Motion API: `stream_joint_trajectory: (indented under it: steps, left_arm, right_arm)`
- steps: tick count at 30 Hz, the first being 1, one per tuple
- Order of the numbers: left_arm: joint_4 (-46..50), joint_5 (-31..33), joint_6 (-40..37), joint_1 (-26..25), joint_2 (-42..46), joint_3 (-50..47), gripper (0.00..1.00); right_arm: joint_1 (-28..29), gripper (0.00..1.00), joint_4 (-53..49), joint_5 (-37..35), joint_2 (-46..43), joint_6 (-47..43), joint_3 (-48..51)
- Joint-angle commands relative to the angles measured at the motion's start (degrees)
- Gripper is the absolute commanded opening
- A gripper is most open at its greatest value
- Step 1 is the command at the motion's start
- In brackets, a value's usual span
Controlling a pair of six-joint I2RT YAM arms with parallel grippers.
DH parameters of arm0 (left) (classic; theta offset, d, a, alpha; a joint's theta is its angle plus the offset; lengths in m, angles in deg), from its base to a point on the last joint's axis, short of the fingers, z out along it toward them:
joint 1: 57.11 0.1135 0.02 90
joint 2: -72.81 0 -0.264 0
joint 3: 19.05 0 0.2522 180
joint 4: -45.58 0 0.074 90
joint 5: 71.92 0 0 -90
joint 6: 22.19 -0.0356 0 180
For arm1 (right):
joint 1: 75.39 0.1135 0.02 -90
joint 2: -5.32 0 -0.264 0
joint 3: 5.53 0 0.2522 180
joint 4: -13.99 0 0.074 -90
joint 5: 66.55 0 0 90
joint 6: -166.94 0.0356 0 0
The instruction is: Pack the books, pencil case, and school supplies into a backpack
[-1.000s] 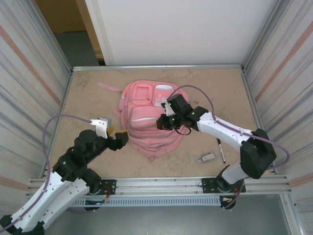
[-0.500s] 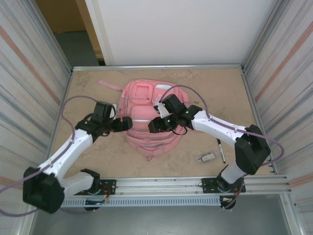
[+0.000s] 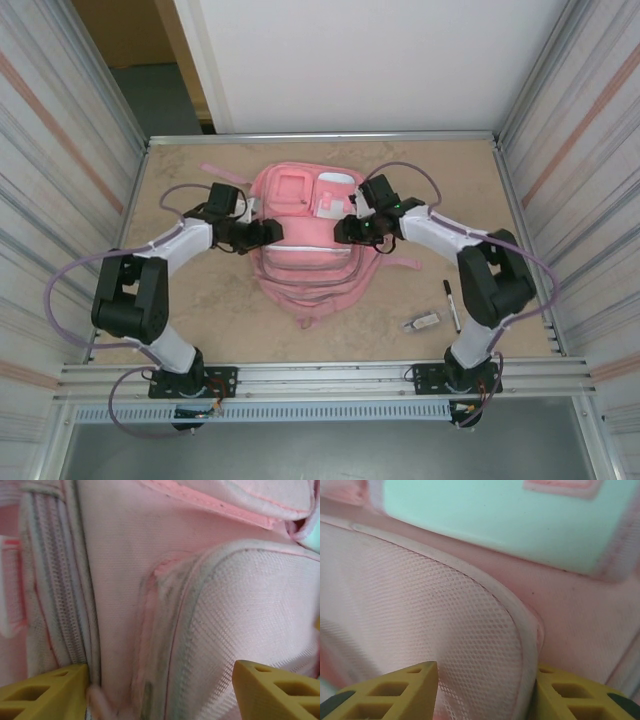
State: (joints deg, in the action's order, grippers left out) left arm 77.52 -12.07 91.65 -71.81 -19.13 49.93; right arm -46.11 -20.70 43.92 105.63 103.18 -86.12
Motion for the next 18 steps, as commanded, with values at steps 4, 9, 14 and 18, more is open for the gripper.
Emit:
stream_joint_trajectory:
  steps: [4, 9, 14, 18]
  left_arm:
    - [-4.9, -7.9, -1.4, -10.0, 5.0, -6.6, 0.69]
    - [-9.4, -4.2, 5.5, -18.2, 12.9, -14.9, 0.69]
    - [0.6, 10.5, 7.7, -19.7, 22.6, -17.1, 0.72]
    - [7.1, 15.0, 5.8, -14.7, 28.8, -17.4, 0.74]
  right_arm:
    - [0.3, 0.43, 2.3, 9.4, 4.4, -7.6, -5.4]
    - [0.1, 0.43, 2.2, 10.7, 5.7, -8.9, -6.1]
    - [0.5, 0.44, 3.7, 12.3, 7.2, -7.2, -6.9]
    - [1.5, 0.44, 3.7, 9.7, 6.1, -5.3, -7.5]
